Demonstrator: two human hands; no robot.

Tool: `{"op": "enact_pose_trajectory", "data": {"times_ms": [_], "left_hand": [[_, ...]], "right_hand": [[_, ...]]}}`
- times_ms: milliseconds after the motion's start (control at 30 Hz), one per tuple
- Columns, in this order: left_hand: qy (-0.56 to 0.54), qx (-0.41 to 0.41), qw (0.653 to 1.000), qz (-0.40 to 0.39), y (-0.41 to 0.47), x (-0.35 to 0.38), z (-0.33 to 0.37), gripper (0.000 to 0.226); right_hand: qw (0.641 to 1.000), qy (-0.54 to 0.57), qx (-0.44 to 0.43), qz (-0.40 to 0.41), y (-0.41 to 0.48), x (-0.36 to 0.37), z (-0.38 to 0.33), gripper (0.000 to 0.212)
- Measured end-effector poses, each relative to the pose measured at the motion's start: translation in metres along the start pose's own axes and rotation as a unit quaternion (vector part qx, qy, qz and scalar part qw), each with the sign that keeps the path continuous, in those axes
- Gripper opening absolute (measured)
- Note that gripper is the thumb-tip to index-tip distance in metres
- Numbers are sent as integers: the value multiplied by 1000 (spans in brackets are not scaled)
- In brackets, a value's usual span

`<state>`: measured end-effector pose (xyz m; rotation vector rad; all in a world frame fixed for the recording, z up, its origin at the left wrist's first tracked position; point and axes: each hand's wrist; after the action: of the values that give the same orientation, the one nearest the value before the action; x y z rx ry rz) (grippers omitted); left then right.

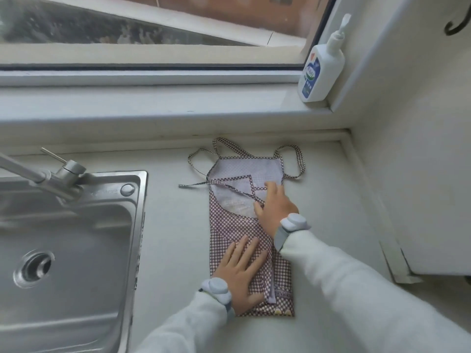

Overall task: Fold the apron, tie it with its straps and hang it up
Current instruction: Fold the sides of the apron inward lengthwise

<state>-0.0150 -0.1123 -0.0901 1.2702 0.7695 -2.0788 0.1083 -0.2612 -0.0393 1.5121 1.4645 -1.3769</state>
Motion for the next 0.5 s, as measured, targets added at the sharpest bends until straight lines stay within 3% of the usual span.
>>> {"op": "enact_pose_trajectory", "data": {"times_ms": [100,200,300,500], "left_hand": [[-6,-1,1000,16,-1,0,0,92],[-14,1,1000,14,-1,-1,-1,92],[-14,4,1000,5,-1,-1,-2,93],[-5,-5,1000,-9,-1,1,-2,96]], "right_hand": [[993,-115,-19,-34,27,-4,-1,35],[996,-82,-14,-30,38,-13,14,27],[996,-16,74,39,43,-32,35,32],[959,28,282,4,48,-54,97,39]]}}
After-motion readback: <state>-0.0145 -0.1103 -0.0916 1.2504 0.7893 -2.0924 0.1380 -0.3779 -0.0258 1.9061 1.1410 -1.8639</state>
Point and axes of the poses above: each hand's wrist, its own y-axis towards the middle knuckle, its own x-axis out of the palm, z = x × y, and after that the axes turned 3 degrees about x, right-handed
